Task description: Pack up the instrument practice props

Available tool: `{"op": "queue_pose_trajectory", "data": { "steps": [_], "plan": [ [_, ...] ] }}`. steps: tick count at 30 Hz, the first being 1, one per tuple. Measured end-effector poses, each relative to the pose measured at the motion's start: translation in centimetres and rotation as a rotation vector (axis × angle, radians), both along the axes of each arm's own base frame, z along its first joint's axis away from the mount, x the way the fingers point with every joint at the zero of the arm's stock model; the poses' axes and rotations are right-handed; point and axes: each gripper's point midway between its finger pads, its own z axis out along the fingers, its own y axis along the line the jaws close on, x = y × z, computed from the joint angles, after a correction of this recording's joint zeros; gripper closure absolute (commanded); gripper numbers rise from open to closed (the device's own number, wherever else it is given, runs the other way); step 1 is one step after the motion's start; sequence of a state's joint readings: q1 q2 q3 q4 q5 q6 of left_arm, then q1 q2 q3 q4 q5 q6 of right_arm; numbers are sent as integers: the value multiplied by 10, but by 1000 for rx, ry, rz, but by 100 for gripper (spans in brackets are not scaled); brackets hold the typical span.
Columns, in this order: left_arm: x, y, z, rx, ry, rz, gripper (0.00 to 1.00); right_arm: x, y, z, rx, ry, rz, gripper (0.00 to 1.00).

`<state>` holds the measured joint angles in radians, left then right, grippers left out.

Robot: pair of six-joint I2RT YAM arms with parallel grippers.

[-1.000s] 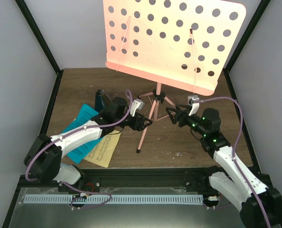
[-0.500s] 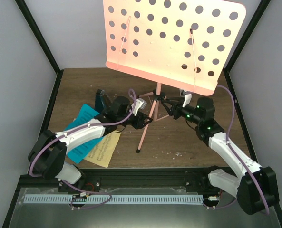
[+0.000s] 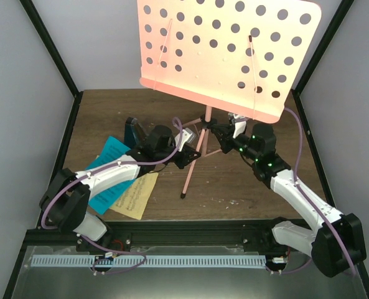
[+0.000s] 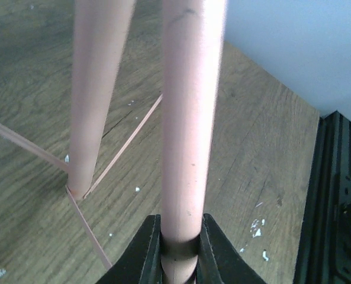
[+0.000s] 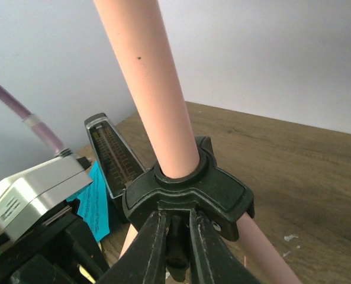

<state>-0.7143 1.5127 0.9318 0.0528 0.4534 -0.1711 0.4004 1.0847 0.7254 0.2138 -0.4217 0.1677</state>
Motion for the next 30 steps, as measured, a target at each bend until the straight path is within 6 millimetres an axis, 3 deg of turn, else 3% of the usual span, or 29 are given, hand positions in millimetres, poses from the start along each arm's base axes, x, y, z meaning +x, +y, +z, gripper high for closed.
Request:
{"op": "queue_pose_trajectory", "data": {
  "steps": [3, 11, 18, 19, 22, 24, 28, 30],
  "plan": [
    [0, -1, 0, 2, -13, -5, 100, 0, 0, 1, -34, -35, -10, 99],
    [1, -1, 1, 4, -16, 0, 100, -1, 3, 1, -186, -167, -6, 99],
    [0, 1, 1, 11, -15, 6, 100, -3, 7, 3, -422, -380, -23, 98],
    [0, 1, 1, 12, -15, 7, 100, -4, 7, 3, -451, -404, -24, 94],
    [0, 1, 1, 12, -15, 6, 100, -5, 6, 4, -507, -453, -27, 62],
    [0, 1, 1, 12, -15, 6, 96, -11, 3, 7, -504, -472, -29, 50],
    [0, 2, 0, 13, -9, 15, 62, -37, -9, 29, -365, -523, -68, 35],
    [2, 4, -1, 22, -6, 29, 52, -49, -16, 38, -256, -515, -96, 28]
  ]
}}
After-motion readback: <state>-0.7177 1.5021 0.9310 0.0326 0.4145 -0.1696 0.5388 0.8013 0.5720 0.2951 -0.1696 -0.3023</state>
